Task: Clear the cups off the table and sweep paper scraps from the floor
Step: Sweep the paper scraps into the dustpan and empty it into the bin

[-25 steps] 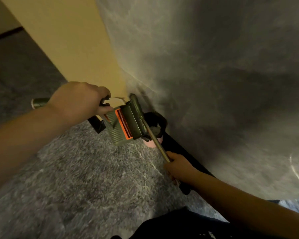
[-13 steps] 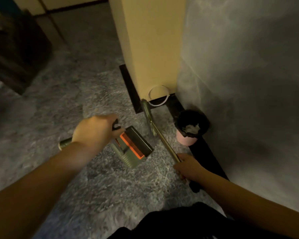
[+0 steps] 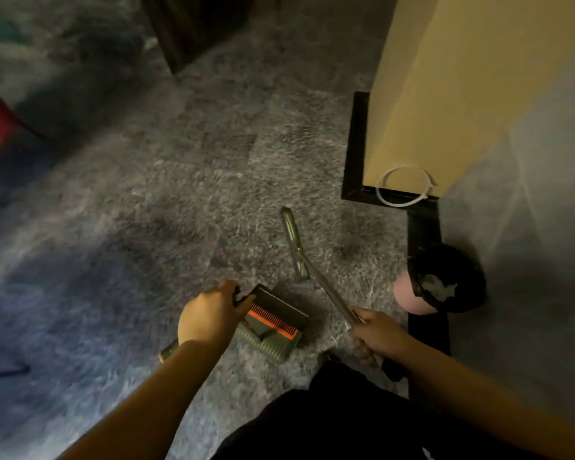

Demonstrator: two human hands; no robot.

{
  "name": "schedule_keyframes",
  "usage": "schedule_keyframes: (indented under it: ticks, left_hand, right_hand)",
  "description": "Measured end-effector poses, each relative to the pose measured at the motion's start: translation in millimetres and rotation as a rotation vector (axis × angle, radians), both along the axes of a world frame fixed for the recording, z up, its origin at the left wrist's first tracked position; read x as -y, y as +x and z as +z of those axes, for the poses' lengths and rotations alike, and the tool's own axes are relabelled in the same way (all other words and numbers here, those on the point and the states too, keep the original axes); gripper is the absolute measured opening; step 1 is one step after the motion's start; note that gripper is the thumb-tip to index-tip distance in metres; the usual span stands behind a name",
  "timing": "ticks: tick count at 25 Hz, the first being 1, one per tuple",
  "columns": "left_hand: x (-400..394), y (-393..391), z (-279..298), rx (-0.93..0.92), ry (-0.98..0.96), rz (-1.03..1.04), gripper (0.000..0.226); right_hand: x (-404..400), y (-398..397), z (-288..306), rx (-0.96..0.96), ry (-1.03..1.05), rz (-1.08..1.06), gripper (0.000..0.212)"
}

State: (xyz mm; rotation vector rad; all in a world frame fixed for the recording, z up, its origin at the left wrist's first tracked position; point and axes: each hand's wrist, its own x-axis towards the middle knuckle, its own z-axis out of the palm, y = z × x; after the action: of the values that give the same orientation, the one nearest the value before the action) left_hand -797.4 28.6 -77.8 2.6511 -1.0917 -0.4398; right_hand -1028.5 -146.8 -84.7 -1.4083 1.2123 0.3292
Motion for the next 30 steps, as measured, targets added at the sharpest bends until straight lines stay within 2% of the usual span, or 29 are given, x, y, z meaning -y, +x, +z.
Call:
schedule_keyframes:
  ticks: [6, 10, 13, 17, 20, 22, 26, 30]
  left_hand:
    - [-3.3, -37.6, -45.1, -0.178, -0.002, 0.297, 0.034]
    - [-7.6, -61.4, -60.0, -0.301, -0.053, 0.336, 0.032]
    - [-11.2, -65.2, -60.8, -0.412, 0.021, 0.293, 0.03]
    - [-10.3, -52.6, -49.1, -0.836, -0.003, 0.353, 0.022]
    - [-9.7, -48.3, -43.8, -1.113, 0.0, 0.314, 0.029]
    - [-8.8, -48.3, -44.2, -1.109, -0.011, 0.308, 0.026]
    - [-14.0, -54.4, -48.7, -0.818, -0.075, 0.369, 0.001]
    - [-33.8, -60.0, -46.2, -0.713, -0.199, 0.527, 0.004]
  right_hand:
    - [36.8, 15.5, -13.3, -0.044, 0.065, 0.142, 0.041]
    - [52.9, 20.3, -16.4, -0.08, 0.095, 0.224, 0.048]
    - [58.5, 26.9, -17.5, -0.074, 0.092, 0.277, 0.055]
    - [58.2, 33.5, -22.2, -0.082, 0.12, 0.296, 0.053]
    - [58.1, 34.2, -24.9, -0.093, 0.147, 0.295, 0.053]
    - [57.0, 34.4, -25.8, -0.106, 0.165, 0.287, 0.054]
    - [49.2, 39.8, -22.8, -0.115, 0.198, 0.286, 0.052]
    - [38.6, 58.2, -19.5, -0.125, 0.195, 0.349, 0.059]
